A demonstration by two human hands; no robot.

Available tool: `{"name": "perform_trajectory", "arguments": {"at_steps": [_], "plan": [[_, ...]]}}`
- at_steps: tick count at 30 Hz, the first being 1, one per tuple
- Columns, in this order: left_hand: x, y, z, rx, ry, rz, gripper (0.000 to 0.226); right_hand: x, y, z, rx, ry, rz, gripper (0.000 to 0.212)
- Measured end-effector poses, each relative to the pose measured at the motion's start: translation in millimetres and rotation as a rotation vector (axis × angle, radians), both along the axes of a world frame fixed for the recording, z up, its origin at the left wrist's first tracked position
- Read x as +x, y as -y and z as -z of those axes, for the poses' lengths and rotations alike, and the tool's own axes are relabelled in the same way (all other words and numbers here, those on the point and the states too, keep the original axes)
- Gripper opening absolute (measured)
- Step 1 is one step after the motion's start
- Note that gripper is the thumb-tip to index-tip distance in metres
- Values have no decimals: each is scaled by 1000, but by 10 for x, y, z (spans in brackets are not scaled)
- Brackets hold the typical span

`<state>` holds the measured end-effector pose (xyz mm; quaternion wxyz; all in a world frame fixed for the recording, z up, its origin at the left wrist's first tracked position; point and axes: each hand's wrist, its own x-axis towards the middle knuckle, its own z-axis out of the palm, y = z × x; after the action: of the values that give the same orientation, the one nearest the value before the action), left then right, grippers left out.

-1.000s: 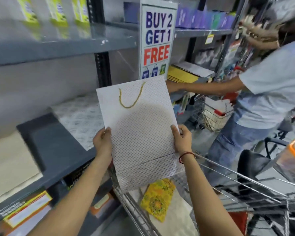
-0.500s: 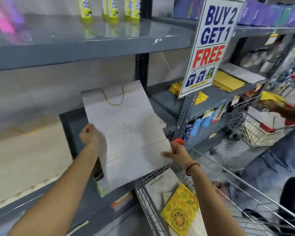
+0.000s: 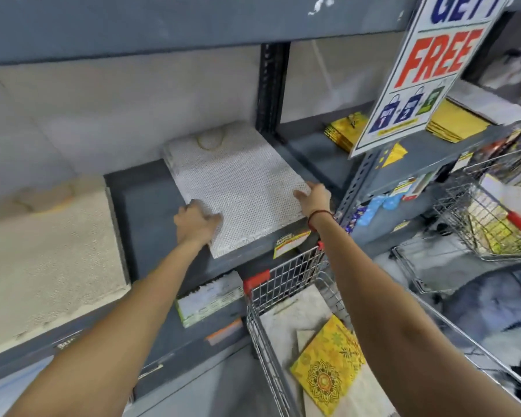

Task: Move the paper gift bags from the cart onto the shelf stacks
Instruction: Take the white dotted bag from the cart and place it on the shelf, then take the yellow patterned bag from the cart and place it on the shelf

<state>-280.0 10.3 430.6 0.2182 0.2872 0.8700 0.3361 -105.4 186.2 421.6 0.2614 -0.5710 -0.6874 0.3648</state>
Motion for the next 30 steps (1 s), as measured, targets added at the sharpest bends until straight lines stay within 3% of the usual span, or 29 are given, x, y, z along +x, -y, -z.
{"name": "perform_trajectory", "arguments": {"at_steps": [4, 8, 12, 15, 17, 21, 23, 26, 30], "plan": [[0, 22, 53, -3, -31, 11, 70, -34, -25, 111, 105, 286, -39, 52], [-17, 66, 216, -2, -58, 35, 64, 5, -19, 250, 156, 349, -77, 53], [136, 103, 168, 47, -101, -9, 62, 75, -40, 170, 125, 294, -165, 51], [643, 147, 206, 167, -472, 5, 58, 337, 173, 162, 183, 108, -116, 48], [1022, 137, 349, 308, -607, 125, 51, 571, 414, 247, 261, -31, -29, 37], [1790, 14, 848, 351, -577, 551, 42, 1279, 901, 808, 225, -48, 85, 26], [2117, -75, 1167, 192, -454, 723, 44, 1680, 1138, 1287, 78, 9, 143, 29], [2395, -204, 1673, -317, -194, 853, 49, 2167, 1483, 2004, -205, 135, 227, 30], [2562, -225, 2367, -718, -110, 983, 46, 2527, 2009, 2707, -592, 196, 362, 44]]}}
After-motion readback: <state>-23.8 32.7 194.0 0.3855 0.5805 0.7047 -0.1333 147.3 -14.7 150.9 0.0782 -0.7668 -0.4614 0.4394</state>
